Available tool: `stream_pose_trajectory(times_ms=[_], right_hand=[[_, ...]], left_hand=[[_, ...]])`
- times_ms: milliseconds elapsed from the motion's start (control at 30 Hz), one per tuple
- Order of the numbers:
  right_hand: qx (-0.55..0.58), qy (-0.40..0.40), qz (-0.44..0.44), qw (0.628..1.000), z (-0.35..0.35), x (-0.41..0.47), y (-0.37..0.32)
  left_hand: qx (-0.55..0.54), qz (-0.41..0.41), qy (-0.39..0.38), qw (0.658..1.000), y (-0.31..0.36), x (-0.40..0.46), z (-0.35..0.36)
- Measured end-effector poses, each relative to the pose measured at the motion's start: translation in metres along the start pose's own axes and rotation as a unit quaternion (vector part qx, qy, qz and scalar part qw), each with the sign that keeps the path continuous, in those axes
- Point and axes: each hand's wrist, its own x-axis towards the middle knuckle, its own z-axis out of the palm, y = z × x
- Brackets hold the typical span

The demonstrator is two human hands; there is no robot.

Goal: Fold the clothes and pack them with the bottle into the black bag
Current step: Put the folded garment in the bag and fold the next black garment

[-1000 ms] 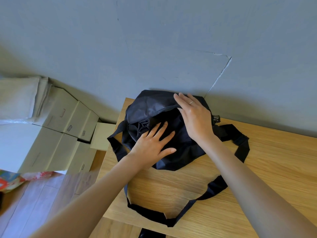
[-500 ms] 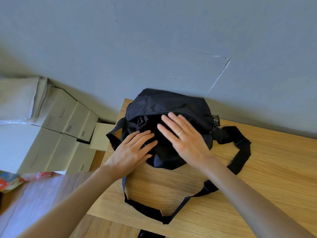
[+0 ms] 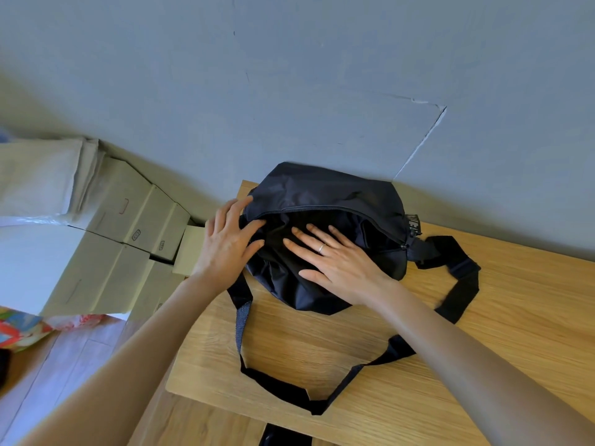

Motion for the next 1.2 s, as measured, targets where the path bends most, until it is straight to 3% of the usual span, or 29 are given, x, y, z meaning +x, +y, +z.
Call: stream_pose_trajectory(times_ms=[233,800,867,967,1100,1200], right_hand=[[0.009,-0.027,-0.006,1.0,-0.005,0.003,-0.004],[0.119,-0.099,0.028,0.988,-0.032,0.013,0.0],[0.125,-0.094,0.04,0.987,-0.036,0.01,0.001],[0.088,-0.065,0.057,0.992,-0.037,-0.002,0.005],[0.06,0.019,0.07,0.996,-0.035,-0.023,0.007],[0.039,0.075,0.074,0.994,-0.028,-0.039,0.01]], left_hand=[[-0.214,0.017,-0.062,0.975,-0.008,0.008,-0.006],[-0.455,-0.024,-0.141,0.879,-0.013,0.005,-0.033],[-0.431,-0.032,-0.148,0.889,-0.014,0.005,-0.033],[-0.319,-0.036,-0.112,0.941,-0.005,0.005,-0.034],[-0.187,0.095,0.02,0.977,0.023,0.005,-0.037],[-0.151,0.196,-0.011,0.969,0.048,0.011,-0.029]])
